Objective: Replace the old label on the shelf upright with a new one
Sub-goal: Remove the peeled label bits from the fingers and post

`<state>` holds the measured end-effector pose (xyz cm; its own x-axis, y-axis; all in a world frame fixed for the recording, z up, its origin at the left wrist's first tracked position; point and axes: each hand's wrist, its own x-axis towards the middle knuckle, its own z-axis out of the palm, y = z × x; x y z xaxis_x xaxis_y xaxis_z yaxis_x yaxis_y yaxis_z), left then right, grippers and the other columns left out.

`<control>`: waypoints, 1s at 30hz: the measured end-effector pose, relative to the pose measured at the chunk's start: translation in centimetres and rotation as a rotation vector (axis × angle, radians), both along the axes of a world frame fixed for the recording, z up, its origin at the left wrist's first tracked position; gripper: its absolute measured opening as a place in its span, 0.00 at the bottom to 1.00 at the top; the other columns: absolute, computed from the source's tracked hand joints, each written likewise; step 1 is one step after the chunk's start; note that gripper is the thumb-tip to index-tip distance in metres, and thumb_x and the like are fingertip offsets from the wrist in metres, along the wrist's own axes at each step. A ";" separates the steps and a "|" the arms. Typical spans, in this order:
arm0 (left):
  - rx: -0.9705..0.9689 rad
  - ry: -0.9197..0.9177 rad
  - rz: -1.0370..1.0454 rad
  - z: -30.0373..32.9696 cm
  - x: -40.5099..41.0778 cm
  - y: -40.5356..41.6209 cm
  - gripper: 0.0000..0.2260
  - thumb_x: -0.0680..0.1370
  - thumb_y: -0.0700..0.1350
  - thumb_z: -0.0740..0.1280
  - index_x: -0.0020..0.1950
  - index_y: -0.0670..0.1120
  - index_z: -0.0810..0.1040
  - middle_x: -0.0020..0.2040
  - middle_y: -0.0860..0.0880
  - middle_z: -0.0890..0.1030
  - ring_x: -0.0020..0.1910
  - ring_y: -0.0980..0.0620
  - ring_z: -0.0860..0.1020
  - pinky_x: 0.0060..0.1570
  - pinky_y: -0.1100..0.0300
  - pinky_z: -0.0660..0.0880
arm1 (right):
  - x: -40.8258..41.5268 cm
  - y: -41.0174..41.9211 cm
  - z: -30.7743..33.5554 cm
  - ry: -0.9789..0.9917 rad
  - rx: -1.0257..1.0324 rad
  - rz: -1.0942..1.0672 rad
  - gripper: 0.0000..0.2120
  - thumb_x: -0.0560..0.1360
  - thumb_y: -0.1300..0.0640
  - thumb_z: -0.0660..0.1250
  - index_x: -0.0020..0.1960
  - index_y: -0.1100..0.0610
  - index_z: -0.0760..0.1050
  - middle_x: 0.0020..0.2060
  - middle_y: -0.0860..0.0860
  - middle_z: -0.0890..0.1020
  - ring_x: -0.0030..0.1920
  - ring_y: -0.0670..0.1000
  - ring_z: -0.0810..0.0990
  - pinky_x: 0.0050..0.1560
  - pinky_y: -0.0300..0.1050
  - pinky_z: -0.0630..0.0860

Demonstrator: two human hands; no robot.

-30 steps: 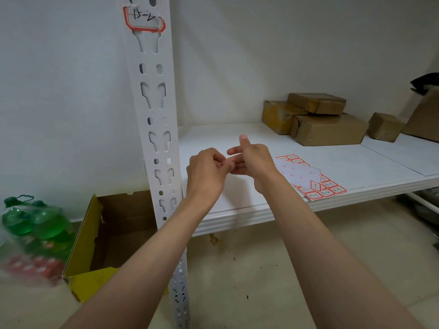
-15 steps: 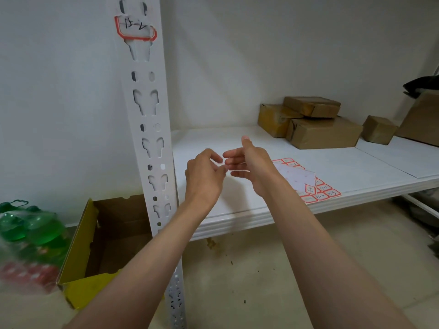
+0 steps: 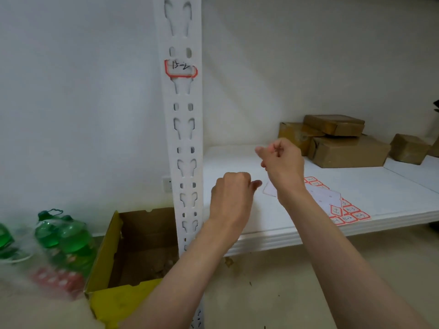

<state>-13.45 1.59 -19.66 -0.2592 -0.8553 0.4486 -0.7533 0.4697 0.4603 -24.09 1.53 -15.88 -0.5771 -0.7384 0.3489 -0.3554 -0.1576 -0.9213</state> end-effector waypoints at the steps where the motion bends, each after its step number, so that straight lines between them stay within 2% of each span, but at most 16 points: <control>1: -0.042 -0.009 -0.016 0.5 0.1 0.4 0.09 0.83 0.44 0.65 0.51 0.41 0.81 0.44 0.45 0.80 0.45 0.41 0.80 0.39 0.53 0.71 | 0.4 0.0 0.5 0.009 -0.031 0.018 0.08 0.75 0.63 0.70 0.42 0.55 0.72 0.36 0.51 0.77 0.34 0.47 0.76 0.37 0.40 0.72; 2: -0.086 -0.006 -0.026 1.2 0.3 0.8 0.07 0.83 0.39 0.64 0.57 0.42 0.81 0.49 0.44 0.80 0.48 0.40 0.80 0.40 0.53 0.70 | 0.9 0.1 1.2 0.008 -0.044 0.055 0.08 0.75 0.65 0.68 0.45 0.54 0.72 0.39 0.51 0.77 0.37 0.48 0.76 0.36 0.38 0.72; 3: -0.115 0.020 -0.031 2.1 0.5 1.3 0.11 0.81 0.35 0.62 0.61 0.43 0.79 0.51 0.44 0.79 0.49 0.40 0.79 0.40 0.52 0.70 | 1.5 0.3 2.0 -0.012 -0.051 0.107 0.10 0.75 0.67 0.67 0.50 0.54 0.73 0.43 0.51 0.79 0.39 0.48 0.77 0.35 0.35 0.73; 6: -0.282 0.185 -0.059 5.7 1.4 3.3 0.10 0.77 0.35 0.61 0.55 0.41 0.78 0.46 0.44 0.80 0.42 0.40 0.78 0.38 0.47 0.73 | 3.6 1.6 5.3 -0.210 -0.136 0.317 0.11 0.77 0.62 0.66 0.58 0.53 0.77 0.51 0.53 0.84 0.44 0.47 0.82 0.36 0.34 0.76; 7: -0.365 0.262 -0.073 6.8 1.9 3.9 0.10 0.77 0.35 0.61 0.54 0.41 0.79 0.44 0.45 0.81 0.39 0.43 0.78 0.38 0.49 0.74 | 4.4 2.2 6.5 -0.295 -0.185 0.397 0.09 0.79 0.60 0.65 0.58 0.54 0.78 0.52 0.54 0.85 0.46 0.48 0.84 0.39 0.36 0.78; 9: -0.549 0.395 -0.118 9.0 3.3 4.9 0.09 0.77 0.36 0.61 0.52 0.41 0.80 0.44 0.46 0.82 0.36 0.50 0.75 0.38 0.59 0.72 | 5.7 3.3 8.6 -0.381 -0.288 0.522 0.10 0.81 0.56 0.63 0.58 0.57 0.79 0.52 0.55 0.86 0.49 0.50 0.85 0.46 0.41 0.81; 12: -0.826 0.548 -0.118 11.8 6.4 5.4 0.06 0.76 0.33 0.63 0.50 0.38 0.78 0.46 0.45 0.79 0.40 0.55 0.73 0.42 0.71 0.67 | 7.5 4.0 10.3 -0.278 -0.385 0.609 0.13 0.83 0.56 0.61 0.64 0.55 0.77 0.55 0.53 0.85 0.55 0.50 0.85 0.60 0.48 0.80; 15: -0.896 0.673 0.008 13.4 10.0 3.9 0.10 0.75 0.36 0.68 0.55 0.36 0.76 0.53 0.40 0.76 0.47 0.54 0.74 0.44 0.74 0.69 | 9.5 3.8 10.6 -0.084 -0.362 0.529 0.15 0.82 0.56 0.64 0.68 0.49 0.74 0.58 0.47 0.84 0.58 0.48 0.83 0.62 0.51 0.80; 18: -0.749 0.652 0.025 13.4 13.2 2.1 0.17 0.76 0.45 0.72 0.62 0.41 0.75 0.58 0.43 0.76 0.49 0.53 0.77 0.44 0.72 0.73 | 10.9 3.7 10.3 -0.009 -0.408 0.443 0.15 0.81 0.57 0.67 0.66 0.48 0.75 0.57 0.44 0.83 0.57 0.44 0.82 0.59 0.43 0.81; 20: -0.702 0.601 -0.048 13.3 14.4 1.5 0.16 0.77 0.46 0.73 0.62 0.43 0.78 0.58 0.47 0.78 0.48 0.52 0.79 0.44 0.73 0.75 | 11.1 3.7 10.2 -0.001 -0.447 0.418 0.14 0.80 0.58 0.68 0.65 0.49 0.75 0.57 0.44 0.84 0.57 0.44 0.83 0.57 0.41 0.81; 22: -0.742 0.519 -0.087 13.5 14.8 1.3 0.13 0.77 0.47 0.74 0.59 0.44 0.81 0.56 0.49 0.77 0.48 0.54 0.79 0.47 0.74 0.75 | 10.8 3.7 10.3 0.001 -0.458 0.415 0.14 0.79 0.59 0.69 0.64 0.50 0.75 0.56 0.46 0.84 0.56 0.45 0.83 0.58 0.44 0.82; 25: -0.805 0.427 -0.091 13.7 14.6 1.2 0.11 0.76 0.46 0.76 0.57 0.45 0.84 0.53 0.48 0.78 0.48 0.57 0.76 0.50 0.73 0.75 | 10.1 3.9 10.4 -0.014 -0.453 0.462 0.14 0.79 0.62 0.69 0.62 0.53 0.74 0.54 0.50 0.86 0.55 0.49 0.85 0.59 0.50 0.81; 30: -0.880 0.410 -0.014 13.4 13.8 1.3 0.09 0.76 0.45 0.77 0.53 0.43 0.87 0.47 0.47 0.83 0.43 0.56 0.78 0.46 0.63 0.79 | 9.9 4.0 10.5 -0.015 -0.449 0.479 0.12 0.78 0.63 0.69 0.60 0.56 0.74 0.52 0.52 0.87 0.52 0.50 0.86 0.55 0.47 0.83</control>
<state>0.34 2.89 -6.30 0.0521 -0.1687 0.9843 -0.6045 0.7792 0.1656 -14.14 5.51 -5.35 -0.2276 -0.6992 0.6777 -0.1379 -0.6658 -0.7332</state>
